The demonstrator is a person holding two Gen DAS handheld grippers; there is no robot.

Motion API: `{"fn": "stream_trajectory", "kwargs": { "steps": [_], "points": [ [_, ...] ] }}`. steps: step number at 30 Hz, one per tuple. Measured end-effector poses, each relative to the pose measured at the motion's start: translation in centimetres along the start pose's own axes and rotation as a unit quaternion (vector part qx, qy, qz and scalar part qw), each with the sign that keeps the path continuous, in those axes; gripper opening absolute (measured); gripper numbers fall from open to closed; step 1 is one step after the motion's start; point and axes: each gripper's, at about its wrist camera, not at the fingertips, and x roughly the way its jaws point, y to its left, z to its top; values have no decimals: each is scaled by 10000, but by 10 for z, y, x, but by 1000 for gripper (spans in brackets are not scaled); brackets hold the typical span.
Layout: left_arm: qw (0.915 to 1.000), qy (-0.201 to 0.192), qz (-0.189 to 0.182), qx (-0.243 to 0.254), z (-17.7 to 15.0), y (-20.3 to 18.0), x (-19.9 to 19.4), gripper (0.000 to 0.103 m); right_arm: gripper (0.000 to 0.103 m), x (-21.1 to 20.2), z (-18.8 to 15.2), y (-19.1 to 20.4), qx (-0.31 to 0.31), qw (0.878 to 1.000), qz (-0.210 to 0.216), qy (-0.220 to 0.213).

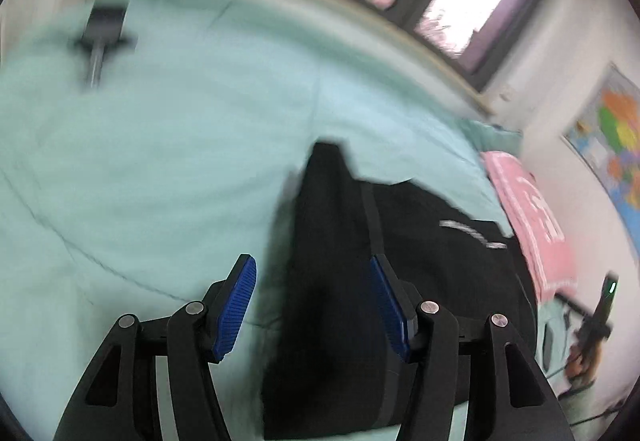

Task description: Fold large clothes

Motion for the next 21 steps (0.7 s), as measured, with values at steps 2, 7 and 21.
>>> {"fn": "stream_trajectory", "kwargs": {
  "steps": [2,7,21],
  "points": [
    [9993,-136,48,349,0,-31,-14,61,73,-14,8,21,81,9979,594,-227],
    [9959,395,116,807,-29,-89,25,61,73,45,25,138,-302,9953,761,514],
    [9887,261,980,1102,-39,-122,42,62,76,89,0,155,-53,9923,553,1103]
  ]
}}
